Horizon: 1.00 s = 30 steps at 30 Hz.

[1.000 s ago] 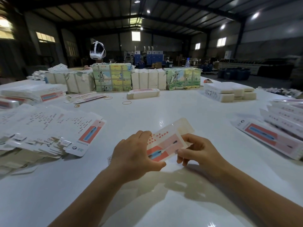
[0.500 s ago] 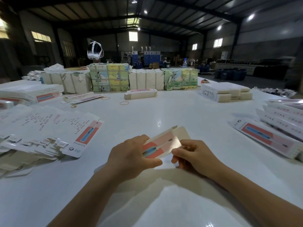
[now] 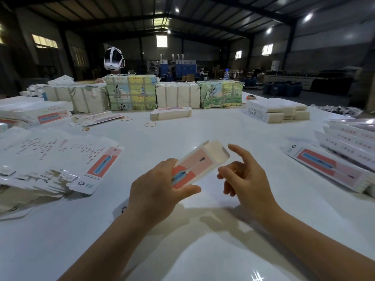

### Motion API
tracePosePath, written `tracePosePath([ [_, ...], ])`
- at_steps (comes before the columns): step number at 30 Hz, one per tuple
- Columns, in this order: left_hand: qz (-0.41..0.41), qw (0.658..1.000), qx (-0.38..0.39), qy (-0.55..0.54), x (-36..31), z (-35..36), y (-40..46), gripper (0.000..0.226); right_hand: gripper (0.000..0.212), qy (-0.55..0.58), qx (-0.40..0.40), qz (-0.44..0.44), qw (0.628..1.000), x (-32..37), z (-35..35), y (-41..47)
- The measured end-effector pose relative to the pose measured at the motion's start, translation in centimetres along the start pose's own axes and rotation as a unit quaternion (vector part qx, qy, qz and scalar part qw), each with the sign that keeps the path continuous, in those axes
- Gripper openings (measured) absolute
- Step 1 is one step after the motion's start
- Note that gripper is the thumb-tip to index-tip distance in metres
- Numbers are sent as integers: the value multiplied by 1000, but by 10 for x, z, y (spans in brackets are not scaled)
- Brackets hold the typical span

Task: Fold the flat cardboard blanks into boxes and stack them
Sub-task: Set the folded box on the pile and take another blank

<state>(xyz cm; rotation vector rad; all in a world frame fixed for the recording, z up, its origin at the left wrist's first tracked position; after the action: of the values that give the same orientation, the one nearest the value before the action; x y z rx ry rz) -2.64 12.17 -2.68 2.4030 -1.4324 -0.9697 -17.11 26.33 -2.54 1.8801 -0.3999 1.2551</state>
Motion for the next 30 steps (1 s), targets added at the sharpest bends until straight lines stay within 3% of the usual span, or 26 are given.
tracePosePath([
  [3,-13,1000,-22,3,2,-3,1,75,37,5,-48,-37,998,4,-3,-2],
  [15,20,998,-4,51,-8,3,-3,82,23,-33,-21,-64,997,9,11,-12],
  [18,34,998,6,48,-8,2,-3,77,33,-11,-11,-55,998,11,10,-10],
  [22,59,994,20,85,-9,2,-2,82,61,-22,50,16,998,3,12,-7],
  [24,68,992,30,104,-9,3,-3,85,54,-57,66,30,996,0,13,-6],
  [27,67,992,29,101,-11,4,-4,86,28,-40,36,17,998,2,12,-6],
  [30,70,992,20,100,-15,4,-5,87,30,-32,30,-7,999,5,12,-8],
])
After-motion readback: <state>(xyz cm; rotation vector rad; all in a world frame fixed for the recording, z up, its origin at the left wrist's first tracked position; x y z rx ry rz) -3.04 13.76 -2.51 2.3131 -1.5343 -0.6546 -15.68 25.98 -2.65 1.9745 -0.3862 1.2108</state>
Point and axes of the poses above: each hand's wrist, its own y-axis towards the middle knuckle, its own z-axis out of the palm, x = y × z, the point moved 4 cm from there along y, towards the middle knuckle, and after that the axes turned 2 degrees about -y, right-handed, at the moved point
